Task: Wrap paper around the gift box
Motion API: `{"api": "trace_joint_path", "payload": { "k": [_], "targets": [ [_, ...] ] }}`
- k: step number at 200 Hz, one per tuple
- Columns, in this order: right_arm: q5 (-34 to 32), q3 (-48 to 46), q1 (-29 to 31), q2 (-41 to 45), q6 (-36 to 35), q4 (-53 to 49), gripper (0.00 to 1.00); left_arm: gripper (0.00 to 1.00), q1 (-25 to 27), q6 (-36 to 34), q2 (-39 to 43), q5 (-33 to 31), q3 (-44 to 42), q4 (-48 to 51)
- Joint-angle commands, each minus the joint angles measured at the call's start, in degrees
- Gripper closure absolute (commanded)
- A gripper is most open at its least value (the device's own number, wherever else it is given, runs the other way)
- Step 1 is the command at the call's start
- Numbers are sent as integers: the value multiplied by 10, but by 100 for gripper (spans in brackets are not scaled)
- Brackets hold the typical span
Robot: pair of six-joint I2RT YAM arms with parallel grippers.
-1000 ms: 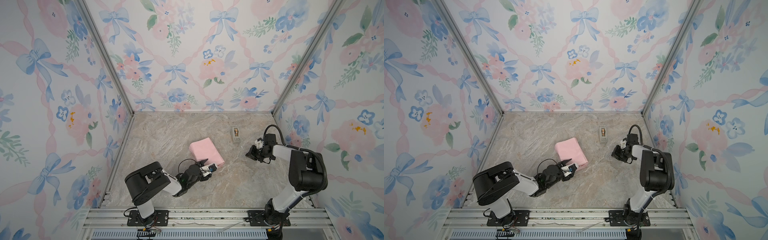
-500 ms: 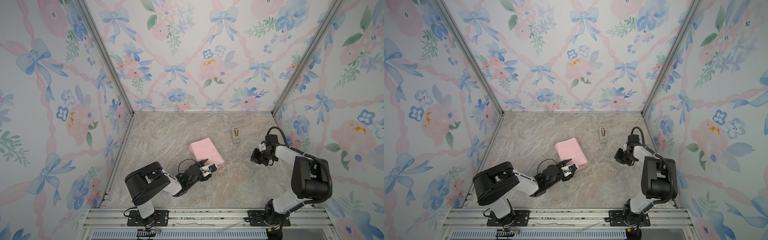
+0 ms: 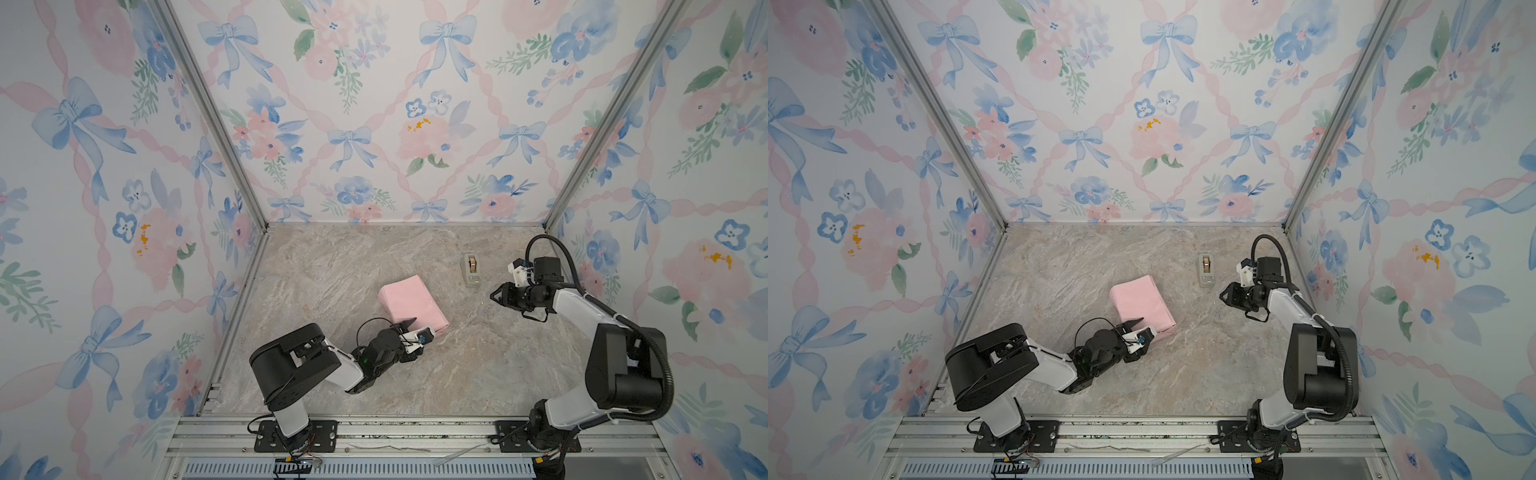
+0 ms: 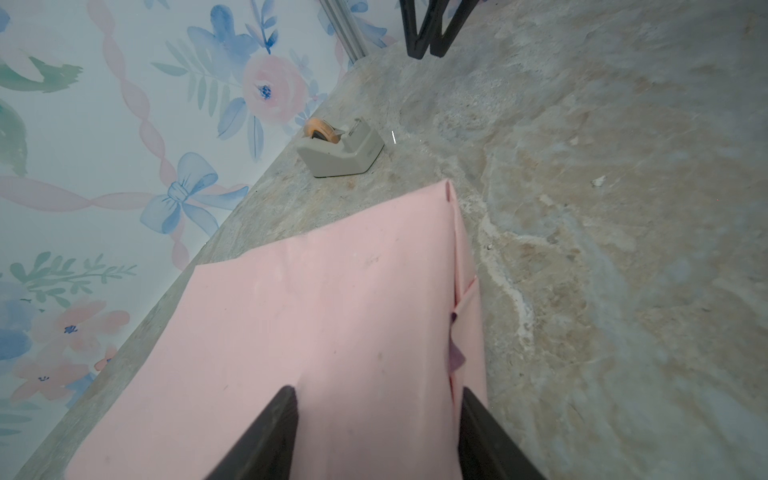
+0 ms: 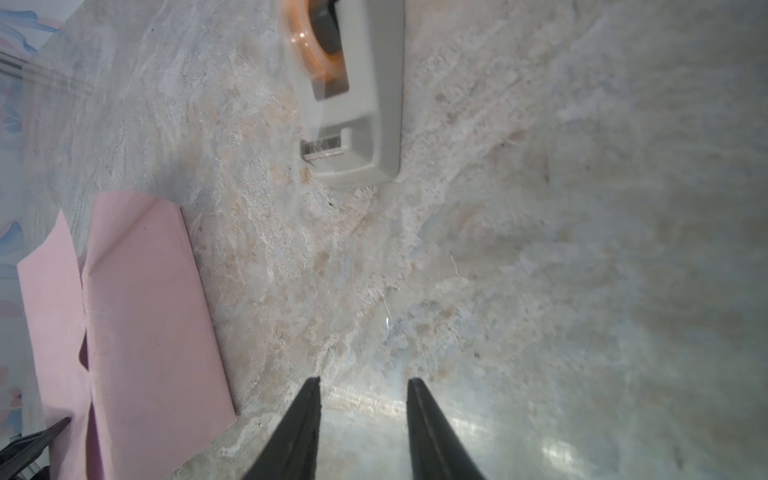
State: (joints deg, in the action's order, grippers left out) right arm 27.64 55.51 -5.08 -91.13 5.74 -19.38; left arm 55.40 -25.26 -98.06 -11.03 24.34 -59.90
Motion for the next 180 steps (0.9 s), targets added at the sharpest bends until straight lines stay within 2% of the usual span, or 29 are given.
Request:
{"api": "trace_joint_path", "payload": {
  "k": [1,36,60,180],
  "targets": [
    [48,41,3,-64,-69,47,57,39,-6,9,-8,13,4,45],
    [84,86,-1,-136,-146,14,50,39,-6,6,-8,13,8,45],
    [102,111,1,-161,-183,-12,49,39,-7,2,-6,13,8,46],
    [91,204,14,-242,-259,-93,48,39,-7,-2,-4,11,11,47]
  ]
}}
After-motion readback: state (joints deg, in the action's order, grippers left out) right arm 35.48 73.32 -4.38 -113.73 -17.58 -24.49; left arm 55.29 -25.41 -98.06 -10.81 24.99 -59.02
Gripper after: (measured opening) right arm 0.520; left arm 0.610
